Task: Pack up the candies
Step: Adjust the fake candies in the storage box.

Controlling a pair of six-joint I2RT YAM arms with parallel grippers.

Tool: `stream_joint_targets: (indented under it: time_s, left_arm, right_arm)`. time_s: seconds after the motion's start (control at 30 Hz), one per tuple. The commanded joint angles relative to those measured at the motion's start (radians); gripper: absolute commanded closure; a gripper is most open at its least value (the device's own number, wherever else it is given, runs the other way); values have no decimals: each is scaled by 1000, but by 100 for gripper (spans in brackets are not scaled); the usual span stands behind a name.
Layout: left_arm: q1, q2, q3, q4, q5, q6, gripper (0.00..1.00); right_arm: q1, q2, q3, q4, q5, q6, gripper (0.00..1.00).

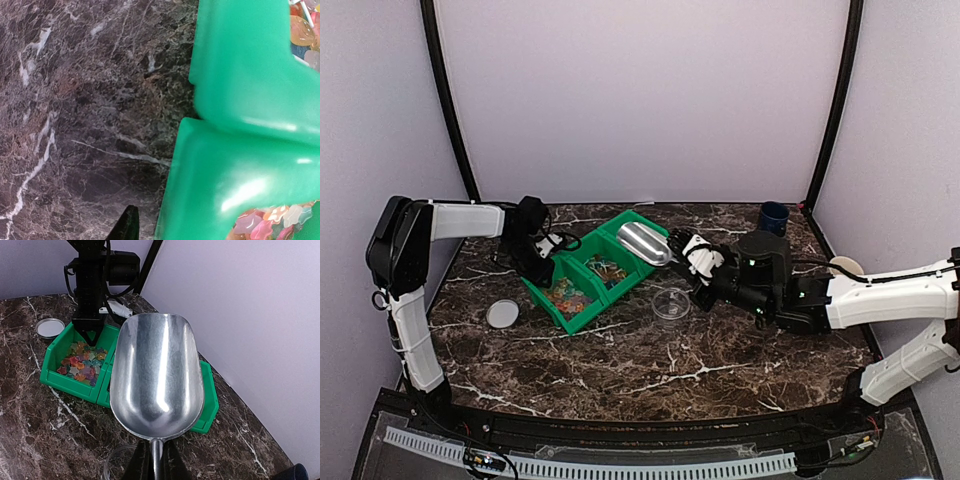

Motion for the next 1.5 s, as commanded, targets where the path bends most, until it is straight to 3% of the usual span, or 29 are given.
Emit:
stream_joint_targets:
  time_s: [0.0,0.07,0.1,0.17,0.4,0.73,1.03,1.17,1.47]
  left_arm:
    - [-14,48,-36,-14,49,-28,70]
    - [-14,48,-37,-12,79,-38,73]
    - [-15,48,-39,-8,95,-43,82]
    - [-13,48,-43,-1,114,-55,90]
    - [-14,33,-50,21,169,-111,99]
    - [-15,-48,-50,62,235,-202,100]
    - [-17,-167,-124,154,225,-296,100]
    - [-18,-255,-182,263,295,-364,100]
    - [-17,-349,-309,477,516,-526,100]
  right_arm:
    - [-10,9,2,48,-10,17,100]
    - [-8,11,2,47,-10,17,100]
    - [-8,12,2,47,-10,18,100]
    - [-8,12,2,47,-10,18,100]
    - [-9,19,11,35,-17,18,100]
    - [-8,71,113,-86,2,25,100]
    - [-8,154,448,-495,-15,67,100]
    - [-8,180,552,-629,21,67,100]
    - [-8,160,657,-729,37,106,100]
